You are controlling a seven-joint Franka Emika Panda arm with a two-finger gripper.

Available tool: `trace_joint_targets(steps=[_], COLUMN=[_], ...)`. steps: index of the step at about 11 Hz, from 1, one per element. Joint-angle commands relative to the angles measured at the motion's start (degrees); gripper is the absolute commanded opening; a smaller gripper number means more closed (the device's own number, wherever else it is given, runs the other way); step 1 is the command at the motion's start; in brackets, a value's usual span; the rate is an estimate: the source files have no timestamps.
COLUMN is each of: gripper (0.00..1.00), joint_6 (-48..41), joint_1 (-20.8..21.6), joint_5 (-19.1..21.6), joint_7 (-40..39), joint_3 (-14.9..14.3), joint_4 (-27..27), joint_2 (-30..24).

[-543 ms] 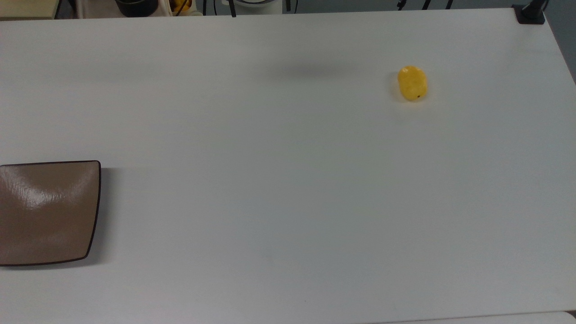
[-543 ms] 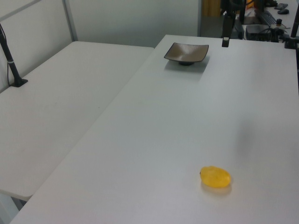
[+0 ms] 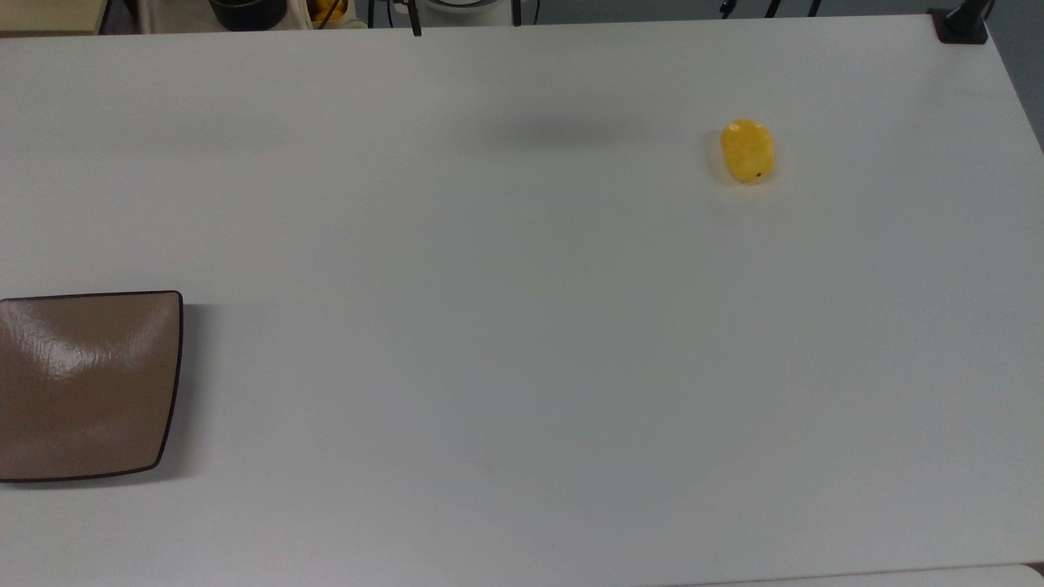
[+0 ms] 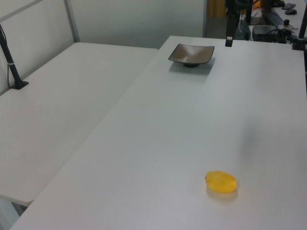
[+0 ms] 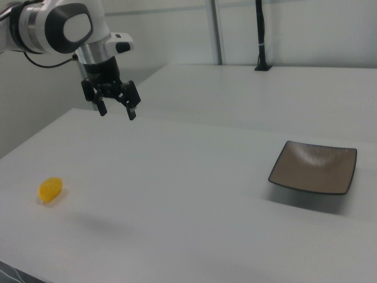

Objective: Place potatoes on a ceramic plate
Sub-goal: 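Move the open gripper toward the yellow potato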

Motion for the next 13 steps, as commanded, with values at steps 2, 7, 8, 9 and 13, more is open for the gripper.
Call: trace_joint_targets(steps=[2, 7, 8, 9, 13], gripper=[1.0, 1.0, 1.0, 1.0, 1.0], joint_6=[0.8, -0.1, -0.3, -0.5, -1.7], joint_1=[-0.4, 0.3, 0.4, 1.4, 6.5], joint_5=[-0.5, -0.4, -0.3, -0.3, 0.2], joint_7=[-1.4, -1.4, -0.7, -0.3, 8.3], joint_3=[-0.3, -0.3, -0.3, -0.3, 0.4], joint_4=[0.5, 0.5, 0.5, 0.4, 0.7], joint_2=[0.2, -0.1, -0.4, -0.5, -0.6])
